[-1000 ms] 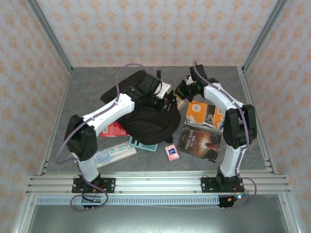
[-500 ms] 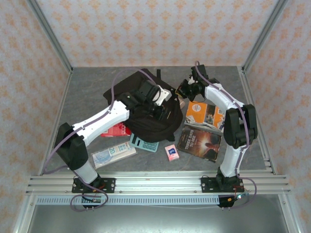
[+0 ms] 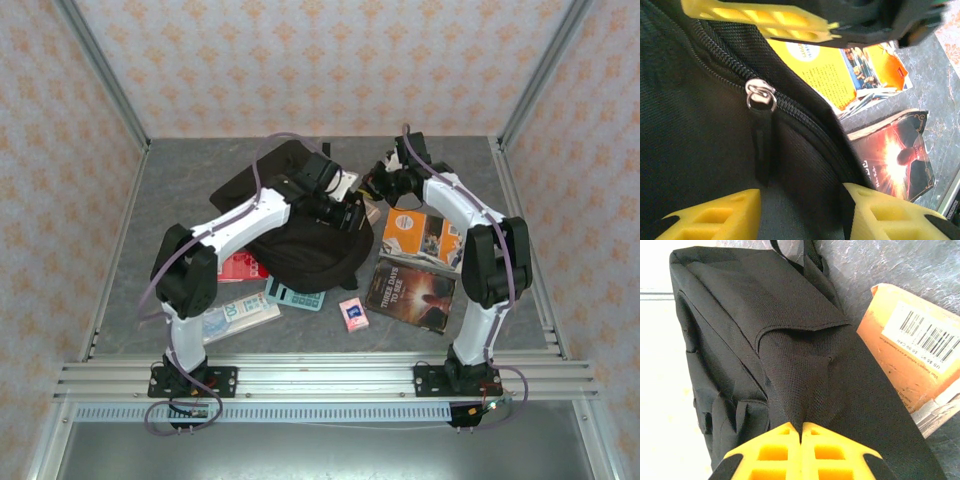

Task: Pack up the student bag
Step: Unzip the student bag at the top-center of the table.

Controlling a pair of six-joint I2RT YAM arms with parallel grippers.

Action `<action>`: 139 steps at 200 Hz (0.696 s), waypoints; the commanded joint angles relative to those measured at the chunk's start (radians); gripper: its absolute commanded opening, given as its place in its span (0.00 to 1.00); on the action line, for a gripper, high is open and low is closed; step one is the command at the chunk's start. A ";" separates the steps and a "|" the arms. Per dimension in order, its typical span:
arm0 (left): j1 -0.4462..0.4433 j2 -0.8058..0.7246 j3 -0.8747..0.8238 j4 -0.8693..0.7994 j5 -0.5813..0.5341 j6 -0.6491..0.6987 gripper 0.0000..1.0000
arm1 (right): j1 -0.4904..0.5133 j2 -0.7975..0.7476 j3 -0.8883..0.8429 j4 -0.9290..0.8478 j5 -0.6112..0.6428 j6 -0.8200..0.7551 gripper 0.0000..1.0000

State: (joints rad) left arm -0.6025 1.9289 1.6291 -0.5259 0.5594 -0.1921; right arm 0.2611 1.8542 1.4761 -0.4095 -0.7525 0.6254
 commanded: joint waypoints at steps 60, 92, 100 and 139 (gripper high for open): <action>0.065 0.045 0.021 0.145 0.144 -0.056 0.44 | 0.003 -0.062 -0.024 0.092 -0.125 0.017 0.00; 0.086 0.059 0.018 0.165 0.190 -0.047 0.46 | 0.003 -0.066 -0.025 0.097 -0.146 0.013 0.00; 0.093 0.059 0.014 0.175 0.195 -0.050 0.46 | 0.004 -0.065 -0.024 0.097 -0.150 0.014 0.00; 0.102 0.088 0.024 0.205 0.263 -0.055 0.46 | 0.003 -0.060 -0.033 0.138 -0.184 0.040 0.00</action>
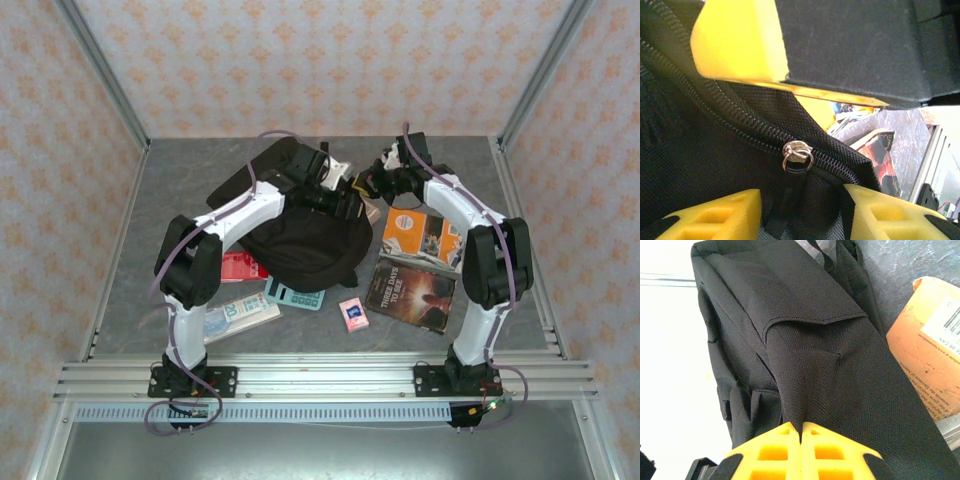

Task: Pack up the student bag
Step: Unzip the student bag at the top-center of the table.

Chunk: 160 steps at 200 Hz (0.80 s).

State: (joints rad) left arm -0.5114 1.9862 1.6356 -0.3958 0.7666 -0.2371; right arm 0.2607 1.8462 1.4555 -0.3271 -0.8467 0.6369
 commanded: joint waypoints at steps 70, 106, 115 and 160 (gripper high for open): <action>0.013 0.057 0.032 0.118 0.093 -0.017 0.12 | 0.006 -0.047 -0.034 0.119 -0.109 0.071 0.00; 0.023 0.016 0.006 0.113 0.072 -0.009 0.00 | 0.001 -0.043 -0.011 0.044 -0.052 0.025 0.00; 0.025 0.007 0.002 0.103 0.070 -0.001 0.00 | 0.000 -0.043 -0.006 0.032 -0.039 0.020 0.00; 0.026 -0.033 -0.032 0.087 0.080 0.010 0.00 | -0.002 -0.026 0.027 -0.041 0.029 -0.017 0.00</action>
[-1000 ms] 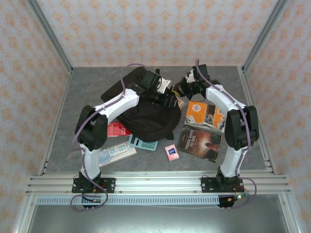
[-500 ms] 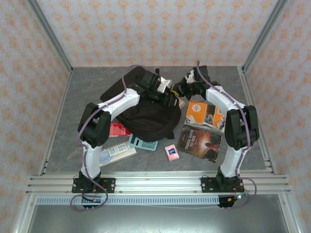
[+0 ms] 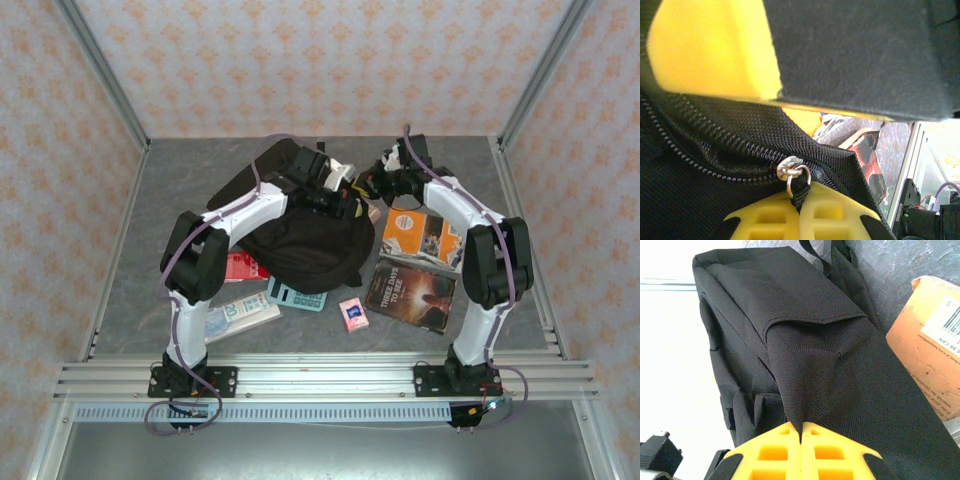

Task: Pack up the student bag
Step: Unzip the student bag at the top-center of the table.

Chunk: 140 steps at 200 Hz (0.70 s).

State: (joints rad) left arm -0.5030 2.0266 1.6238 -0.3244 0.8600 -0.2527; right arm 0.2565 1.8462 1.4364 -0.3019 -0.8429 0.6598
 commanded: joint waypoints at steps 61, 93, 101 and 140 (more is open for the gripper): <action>0.017 -0.091 -0.035 0.022 -0.010 0.007 0.08 | 0.006 -0.037 0.039 -0.066 0.015 -0.048 0.00; 0.015 -0.092 -0.035 0.031 -0.012 -0.009 0.18 | 0.006 -0.041 0.037 -0.068 0.008 -0.051 0.00; 0.016 -0.095 -0.035 0.031 -0.013 -0.011 0.20 | 0.006 -0.042 0.035 -0.068 0.007 -0.050 0.00; 0.014 -0.101 -0.033 0.033 -0.017 -0.019 0.13 | 0.009 -0.044 0.032 -0.068 0.002 -0.054 0.00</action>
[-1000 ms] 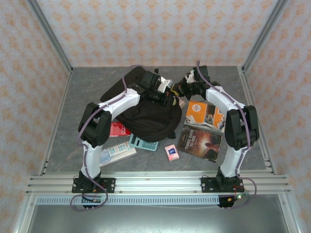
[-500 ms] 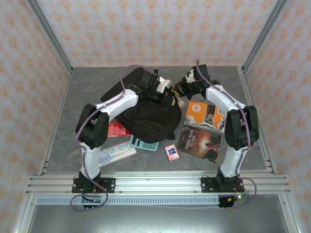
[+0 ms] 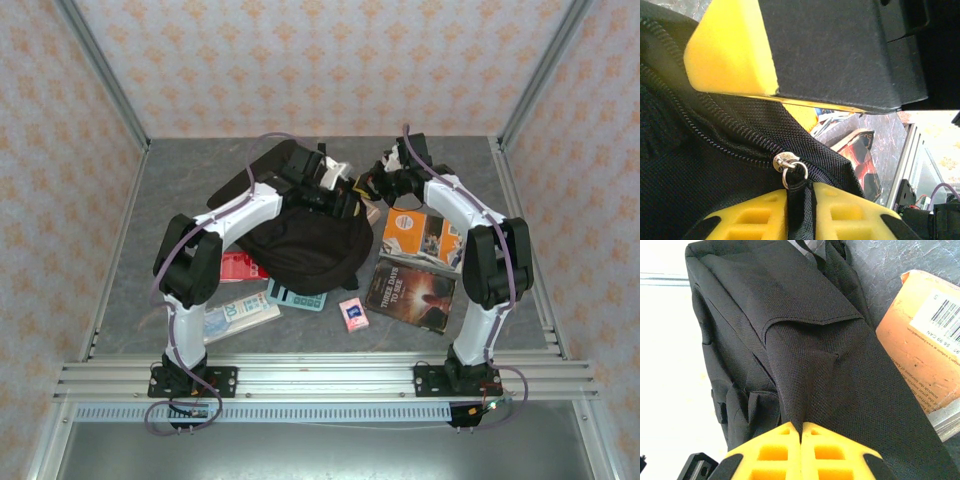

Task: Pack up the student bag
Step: Unzip the student bag at the top-center of the table.

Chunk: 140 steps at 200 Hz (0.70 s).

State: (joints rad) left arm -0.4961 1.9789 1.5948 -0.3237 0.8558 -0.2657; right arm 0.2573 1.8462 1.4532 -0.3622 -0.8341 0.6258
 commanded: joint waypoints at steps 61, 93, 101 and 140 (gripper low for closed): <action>-0.012 -0.022 0.014 0.012 -0.029 0.004 0.08 | 0.010 -0.053 0.018 -0.014 -0.010 -0.021 0.00; -0.013 -0.021 0.016 0.005 -0.032 0.008 0.00 | 0.011 -0.054 0.022 -0.023 0.001 -0.027 0.00; -0.012 -0.025 0.015 0.000 -0.033 0.014 0.00 | 0.010 -0.054 0.025 -0.032 0.020 -0.030 0.00; -0.015 -0.063 -0.018 -0.017 -0.032 0.040 0.00 | 0.010 -0.033 0.052 -0.068 0.092 -0.037 0.00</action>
State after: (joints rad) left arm -0.5041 1.9678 1.5948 -0.3229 0.8303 -0.2600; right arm 0.2604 1.8423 1.4563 -0.4034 -0.7986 0.6079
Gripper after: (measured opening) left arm 0.042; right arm 0.040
